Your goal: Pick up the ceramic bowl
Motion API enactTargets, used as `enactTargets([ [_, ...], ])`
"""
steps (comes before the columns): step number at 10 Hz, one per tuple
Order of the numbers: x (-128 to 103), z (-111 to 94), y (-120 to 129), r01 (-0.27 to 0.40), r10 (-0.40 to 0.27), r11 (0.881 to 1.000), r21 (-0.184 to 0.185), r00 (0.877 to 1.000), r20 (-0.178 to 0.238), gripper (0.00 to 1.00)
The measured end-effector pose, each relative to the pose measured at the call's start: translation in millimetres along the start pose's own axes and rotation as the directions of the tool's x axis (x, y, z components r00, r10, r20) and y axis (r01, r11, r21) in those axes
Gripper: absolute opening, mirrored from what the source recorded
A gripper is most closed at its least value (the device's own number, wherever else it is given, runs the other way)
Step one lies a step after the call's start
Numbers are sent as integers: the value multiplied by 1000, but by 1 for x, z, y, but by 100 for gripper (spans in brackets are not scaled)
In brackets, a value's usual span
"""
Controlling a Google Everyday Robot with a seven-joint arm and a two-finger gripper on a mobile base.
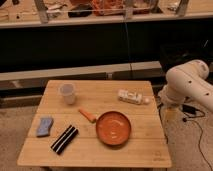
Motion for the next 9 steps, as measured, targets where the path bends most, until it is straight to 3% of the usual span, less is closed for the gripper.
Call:
enactTargets([
  [2,-5,3,0,31,-31,999,16,999,-17,80],
  [6,-48,16,-1,152,-148,986,65,987,-60,80],
  [9,-60,23,3,273,-265,957,97,960,-92,80],
])
